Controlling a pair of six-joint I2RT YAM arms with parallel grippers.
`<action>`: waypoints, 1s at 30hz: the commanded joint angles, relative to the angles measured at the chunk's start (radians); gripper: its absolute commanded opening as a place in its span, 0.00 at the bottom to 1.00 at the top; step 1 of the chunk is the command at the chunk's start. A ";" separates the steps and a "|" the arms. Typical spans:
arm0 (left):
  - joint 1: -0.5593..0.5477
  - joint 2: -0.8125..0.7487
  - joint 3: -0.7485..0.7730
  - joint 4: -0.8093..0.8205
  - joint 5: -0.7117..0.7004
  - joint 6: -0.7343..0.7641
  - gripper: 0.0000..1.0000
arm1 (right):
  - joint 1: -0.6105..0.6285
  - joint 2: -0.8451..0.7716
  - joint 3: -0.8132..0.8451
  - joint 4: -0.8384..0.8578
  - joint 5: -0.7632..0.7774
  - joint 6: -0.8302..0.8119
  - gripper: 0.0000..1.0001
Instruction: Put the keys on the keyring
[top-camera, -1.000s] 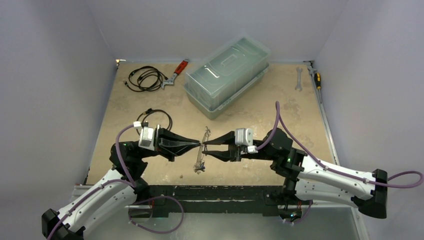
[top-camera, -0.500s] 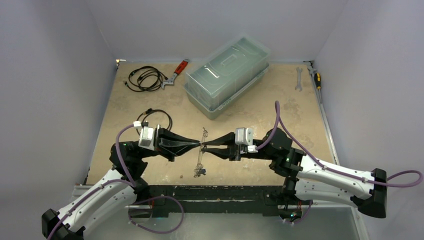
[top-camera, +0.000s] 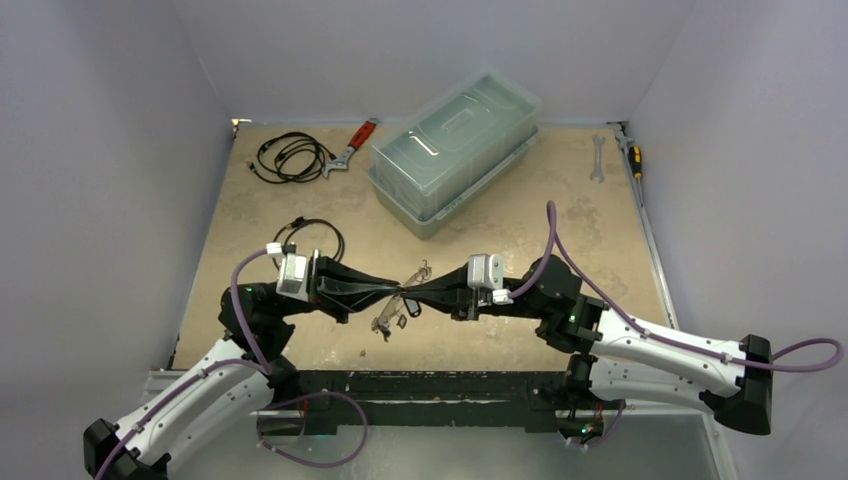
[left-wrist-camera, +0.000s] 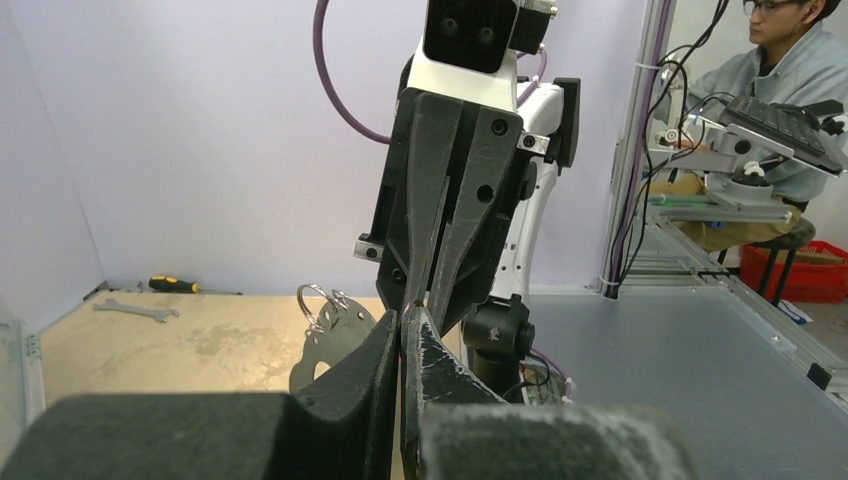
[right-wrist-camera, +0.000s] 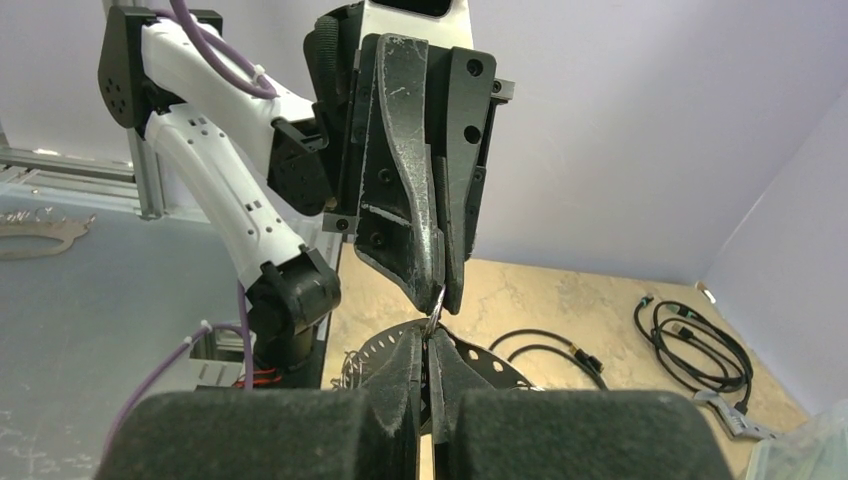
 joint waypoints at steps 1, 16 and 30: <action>0.007 -0.011 0.019 0.006 -0.008 0.014 0.00 | 0.002 0.006 0.049 0.021 0.005 -0.007 0.00; 0.007 -0.060 0.303 -0.735 -0.015 0.536 0.54 | 0.002 0.034 0.213 -0.430 0.075 -0.082 0.00; -0.030 0.147 0.406 -0.999 0.071 0.737 0.46 | 0.002 0.142 0.415 -0.917 0.265 -0.073 0.00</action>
